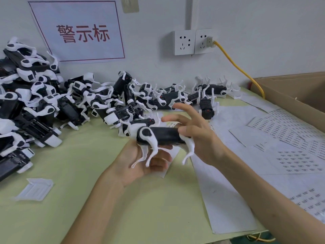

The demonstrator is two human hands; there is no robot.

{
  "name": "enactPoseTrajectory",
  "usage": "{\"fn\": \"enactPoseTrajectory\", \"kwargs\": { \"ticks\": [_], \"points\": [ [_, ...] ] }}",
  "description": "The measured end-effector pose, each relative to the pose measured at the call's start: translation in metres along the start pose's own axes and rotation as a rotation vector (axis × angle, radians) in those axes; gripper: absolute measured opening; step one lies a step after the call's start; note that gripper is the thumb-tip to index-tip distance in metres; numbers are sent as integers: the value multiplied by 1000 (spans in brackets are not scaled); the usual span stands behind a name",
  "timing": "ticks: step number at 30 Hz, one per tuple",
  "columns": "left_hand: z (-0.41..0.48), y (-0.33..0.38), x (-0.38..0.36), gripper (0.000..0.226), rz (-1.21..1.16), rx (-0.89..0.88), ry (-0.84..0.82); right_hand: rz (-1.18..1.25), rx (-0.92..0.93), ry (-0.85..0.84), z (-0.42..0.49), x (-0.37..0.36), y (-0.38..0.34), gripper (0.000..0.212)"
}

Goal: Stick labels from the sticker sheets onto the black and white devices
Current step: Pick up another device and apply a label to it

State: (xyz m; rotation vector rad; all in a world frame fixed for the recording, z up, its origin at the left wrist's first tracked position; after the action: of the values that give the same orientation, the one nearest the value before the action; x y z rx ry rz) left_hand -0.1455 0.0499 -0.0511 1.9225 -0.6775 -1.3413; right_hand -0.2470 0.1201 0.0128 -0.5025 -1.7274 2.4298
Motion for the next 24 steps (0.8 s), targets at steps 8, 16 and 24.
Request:
{"fn": "enactPoseTrajectory", "kwargs": {
  "ticks": [8,16,24],
  "points": [
    [-4,-12,-16,37,170,25,-119,-180,14,146,1,17,-5,46],
    [-2,18,2,41,21,-279,91,-266,196,420,-5,46,-28,10],
    [-8,31,-3,30,182,-463,121,-283,53,126,0,4,-6,11]
  ]
}}
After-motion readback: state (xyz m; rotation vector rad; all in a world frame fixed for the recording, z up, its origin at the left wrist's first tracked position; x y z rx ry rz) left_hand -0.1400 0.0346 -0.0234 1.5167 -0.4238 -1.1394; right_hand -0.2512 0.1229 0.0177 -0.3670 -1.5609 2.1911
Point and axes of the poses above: each hand's wrist, its own z-axis towards the middle knuckle, its own x-axis out of the back of the hand, y = z × x, the point moved 9 cm from there along z, towards the middle knuckle, and after that the axes turned 3 degrees about -z, right-handed, at the moved point
